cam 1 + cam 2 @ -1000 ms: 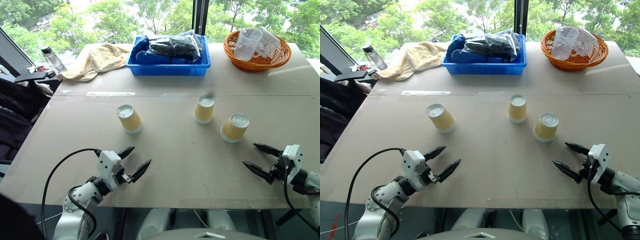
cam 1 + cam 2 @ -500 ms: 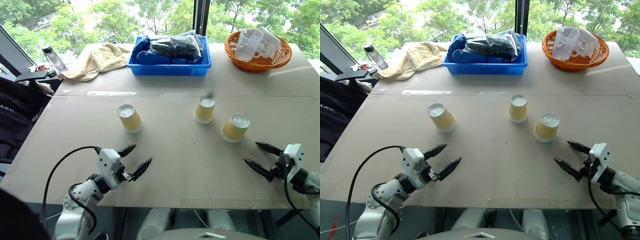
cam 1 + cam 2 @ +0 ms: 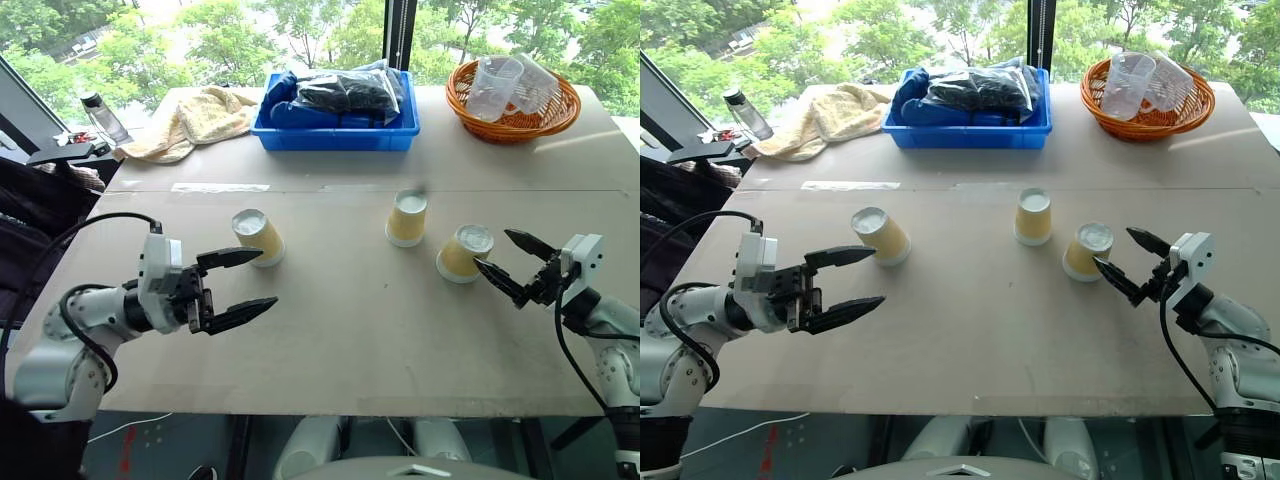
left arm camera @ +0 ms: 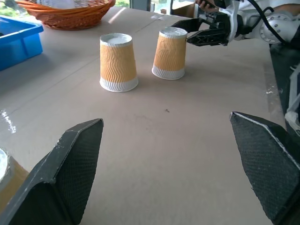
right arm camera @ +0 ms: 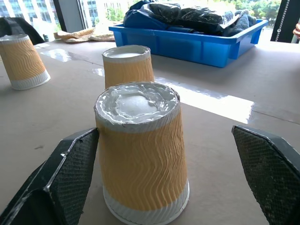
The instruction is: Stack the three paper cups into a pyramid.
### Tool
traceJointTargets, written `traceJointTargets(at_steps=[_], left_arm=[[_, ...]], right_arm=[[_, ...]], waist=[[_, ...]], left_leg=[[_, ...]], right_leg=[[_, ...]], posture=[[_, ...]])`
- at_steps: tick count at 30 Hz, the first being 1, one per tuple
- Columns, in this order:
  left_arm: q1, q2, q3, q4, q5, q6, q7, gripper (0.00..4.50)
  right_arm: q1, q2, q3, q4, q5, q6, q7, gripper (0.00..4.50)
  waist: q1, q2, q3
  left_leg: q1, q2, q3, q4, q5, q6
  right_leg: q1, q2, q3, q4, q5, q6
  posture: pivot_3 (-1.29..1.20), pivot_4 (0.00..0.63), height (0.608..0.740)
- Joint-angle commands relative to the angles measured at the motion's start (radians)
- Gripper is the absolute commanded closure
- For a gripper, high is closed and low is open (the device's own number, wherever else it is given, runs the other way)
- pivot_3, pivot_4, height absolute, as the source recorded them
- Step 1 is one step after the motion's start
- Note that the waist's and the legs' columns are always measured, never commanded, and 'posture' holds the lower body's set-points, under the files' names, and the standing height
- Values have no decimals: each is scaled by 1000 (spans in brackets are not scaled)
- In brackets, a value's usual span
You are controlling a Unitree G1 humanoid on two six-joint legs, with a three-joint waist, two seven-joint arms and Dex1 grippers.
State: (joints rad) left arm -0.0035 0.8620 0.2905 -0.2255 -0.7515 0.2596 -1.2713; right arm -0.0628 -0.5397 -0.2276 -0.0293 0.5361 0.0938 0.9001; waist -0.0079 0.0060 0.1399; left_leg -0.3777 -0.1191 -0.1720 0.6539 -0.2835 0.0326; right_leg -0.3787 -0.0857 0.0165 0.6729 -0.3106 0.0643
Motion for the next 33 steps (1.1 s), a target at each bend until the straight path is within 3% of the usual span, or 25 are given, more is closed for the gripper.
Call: traceJointTargets(at_steps=[1,21,24,28,33], left_arm=[[-35,31,29,-9,-34,34,-38,41],[-122,42,34,3,-16,94,-63,41],[-123,42,36,6,-18,95,-63,0],[-123,42,39,12,-13,88,-63,0],[-118,41,44,22,-12,85,-71,0]], right_arm=[[-30,12,1,-50,38,48,-15,0],[-89,52,29,-10,1,54,-12,0],[-86,48,34,-8,-3,52,0,838],[-87,48,34,0,-7,43,10,2509],[-86,47,36,-1,-10,42,16,2611]], waist=[[-6,0,0],[-8,0,0],[-9,0,0],[-9,0,0],[-9,0,0]], left_leg=[[0,0,0,0,0,0],[0,0,0,0,0,0],[0,0,0,0,0,0],[0,0,0,0,0,0],[0,0,0,0,0,0]], right_leg=[[0,0,0,0,0,0],[-1,0,1,1,0,0],[-1,0,1,1,0,0],[-1,0,1,1,0,0],[-1,0,1,1,0,0]], posture=[[0,150,740],[0,150,740],[0,150,740],[0,150,740],[0,150,740]])
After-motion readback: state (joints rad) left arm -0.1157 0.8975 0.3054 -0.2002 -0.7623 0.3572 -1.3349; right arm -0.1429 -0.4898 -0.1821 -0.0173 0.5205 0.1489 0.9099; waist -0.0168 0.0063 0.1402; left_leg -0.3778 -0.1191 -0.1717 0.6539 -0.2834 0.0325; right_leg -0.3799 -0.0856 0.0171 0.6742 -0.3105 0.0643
